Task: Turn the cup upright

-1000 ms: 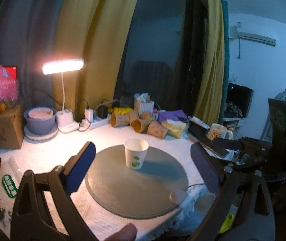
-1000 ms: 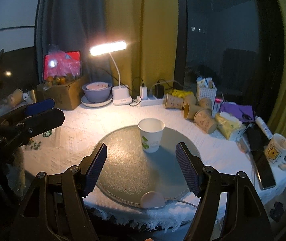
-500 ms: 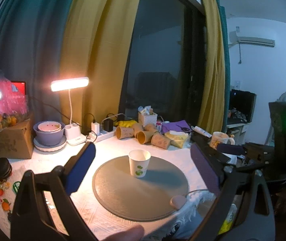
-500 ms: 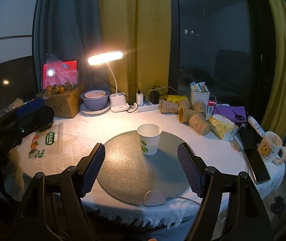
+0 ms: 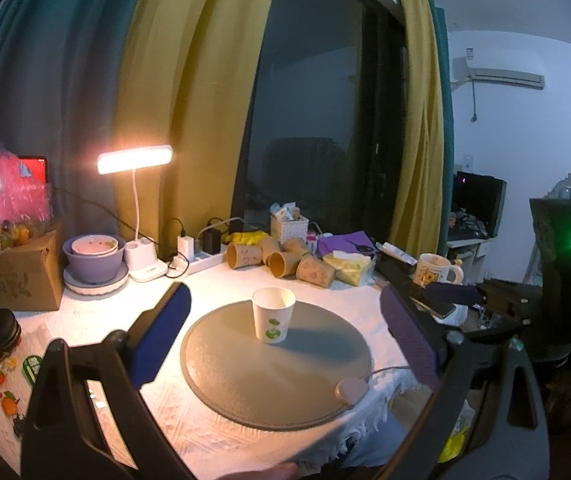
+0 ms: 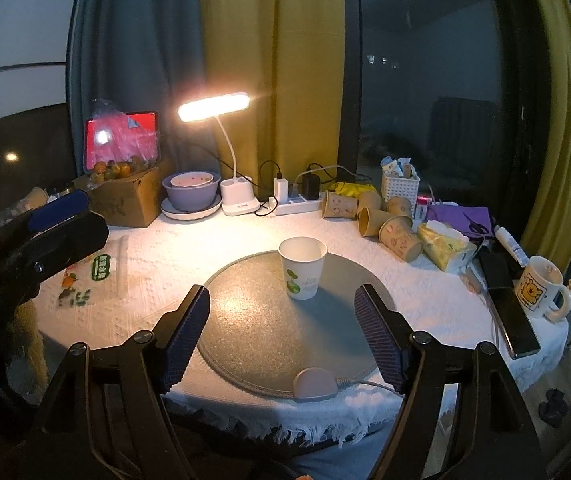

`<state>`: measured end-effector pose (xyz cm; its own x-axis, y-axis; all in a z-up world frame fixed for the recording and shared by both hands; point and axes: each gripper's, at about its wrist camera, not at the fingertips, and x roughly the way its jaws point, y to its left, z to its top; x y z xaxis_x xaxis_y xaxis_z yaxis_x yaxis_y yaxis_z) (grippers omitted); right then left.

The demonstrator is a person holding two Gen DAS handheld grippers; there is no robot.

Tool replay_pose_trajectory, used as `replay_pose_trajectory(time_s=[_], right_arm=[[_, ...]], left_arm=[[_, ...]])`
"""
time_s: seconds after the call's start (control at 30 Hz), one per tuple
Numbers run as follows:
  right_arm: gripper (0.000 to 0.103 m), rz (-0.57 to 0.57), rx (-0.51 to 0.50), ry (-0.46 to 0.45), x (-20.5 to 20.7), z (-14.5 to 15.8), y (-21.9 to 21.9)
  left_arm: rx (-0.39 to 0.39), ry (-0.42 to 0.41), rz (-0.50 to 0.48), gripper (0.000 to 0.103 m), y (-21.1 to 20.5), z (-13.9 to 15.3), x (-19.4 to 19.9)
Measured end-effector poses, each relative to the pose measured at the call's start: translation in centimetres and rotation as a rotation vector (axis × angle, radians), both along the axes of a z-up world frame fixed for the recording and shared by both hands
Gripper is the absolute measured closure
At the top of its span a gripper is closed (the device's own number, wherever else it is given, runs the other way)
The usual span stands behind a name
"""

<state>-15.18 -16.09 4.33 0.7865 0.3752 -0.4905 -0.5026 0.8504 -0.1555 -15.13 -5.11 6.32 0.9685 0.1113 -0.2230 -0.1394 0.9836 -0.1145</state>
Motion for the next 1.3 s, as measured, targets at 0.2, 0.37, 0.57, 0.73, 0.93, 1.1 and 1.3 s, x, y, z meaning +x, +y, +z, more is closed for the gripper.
replay_pose_trajectory(time_s=[0.2, 0.37, 0.57, 0.73, 0.93, 1.1, 1.3], right_arm=[[0.025, 0.002, 0.004, 0.001, -0.13, -0.11, -0.14], [0.025, -0.002, 0.006, 0.002, -0.07, -0.27, -0.17], [0.025, 0.001, 0.005, 0.002, -0.13, -0.29, -0.24], [0.025, 0.000, 0.004, 0.004, -0.24, -0.47, -0.12], [0.025, 0.000, 0.005, 0.004, -0.20, -0.40, -0.07], [0.025, -0.001, 0.005, 0.005, -0.22, -0.43, -0.08], [0.025, -0.001, 0.005, 0.005, -0.18, -0.45, -0.07]], left_arm=[[0.007, 0.003, -0.008, 0.007, -0.40, 0.07, 0.07], [0.009, 0.004, -0.011, 0.007, -0.61, 0.09, 0.08], [0.008, 0.005, -0.016, 0.007, -0.60, 0.01, 0.08], [0.007, 0.005, -0.017, 0.007, -0.54, 0.02, 0.07], [0.007, 0.005, -0.017, 0.007, -0.53, 0.01, 0.08], [0.006, 0.005, -0.016, 0.007, -0.56, -0.01, 0.07], [0.005, 0.006, -0.015, 0.007, -0.60, -0.01, 0.04]])
